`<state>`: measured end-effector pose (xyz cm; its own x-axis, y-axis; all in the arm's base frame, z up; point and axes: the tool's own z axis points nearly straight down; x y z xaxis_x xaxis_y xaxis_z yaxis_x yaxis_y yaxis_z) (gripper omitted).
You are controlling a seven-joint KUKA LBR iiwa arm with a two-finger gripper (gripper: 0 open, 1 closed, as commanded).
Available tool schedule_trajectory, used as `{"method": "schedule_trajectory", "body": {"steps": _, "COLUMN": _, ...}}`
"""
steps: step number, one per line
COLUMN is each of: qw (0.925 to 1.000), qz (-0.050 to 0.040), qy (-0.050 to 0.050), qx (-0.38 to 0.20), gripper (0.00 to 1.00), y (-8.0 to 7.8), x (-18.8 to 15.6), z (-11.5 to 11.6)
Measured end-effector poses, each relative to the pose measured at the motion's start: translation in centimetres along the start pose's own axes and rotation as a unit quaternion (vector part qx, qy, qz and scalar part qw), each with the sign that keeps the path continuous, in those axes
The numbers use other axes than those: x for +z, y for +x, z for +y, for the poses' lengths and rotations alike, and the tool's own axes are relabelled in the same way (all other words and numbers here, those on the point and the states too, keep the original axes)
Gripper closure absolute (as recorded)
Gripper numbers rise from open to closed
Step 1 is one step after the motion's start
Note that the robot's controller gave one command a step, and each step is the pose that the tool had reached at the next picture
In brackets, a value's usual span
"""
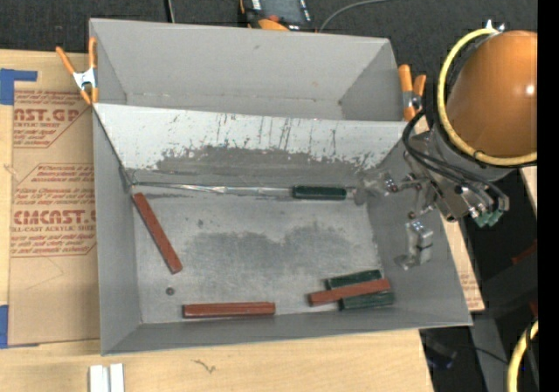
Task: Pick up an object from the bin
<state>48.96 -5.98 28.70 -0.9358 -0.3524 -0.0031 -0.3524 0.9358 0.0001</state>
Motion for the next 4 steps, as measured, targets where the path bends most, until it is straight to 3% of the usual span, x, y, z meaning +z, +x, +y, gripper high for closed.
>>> {"method": "schedule_trajectory", "body": {"steps": 1, "qw": 0.9999, "qz": 0.0032, "qy": -0.001, "qx": -0.014, "gripper": 0.0, "y": 2.2, "x": 6.3, "z": -4.4}}
{"method": "schedule_trajectory", "body": {"steps": 2, "qw": 0.9774, "qz": 0.0028, "qy": -0.003, "qx": -0.212, "gripper": 0.0, "y": -0.8, "x": 18.4, "z": 1.3}}
{"method": "schedule_trajectory", "body": {"steps": 3, "qw": 0.9646, "qz": -0.003, "qy": 0.001, "qx": -0.264, "gripper": 0.0, "y": 0.8, "x": 21.7, "z": 0.3}}
{"method": "schedule_trajectory", "body": {"steps": 4, "qw": 0.9648, "qz": -0.0047, "qy": 0.002, "qx": -0.263, "gripper": 1.0, "y": 0.7, "x": 21.4, "z": 0.3}}
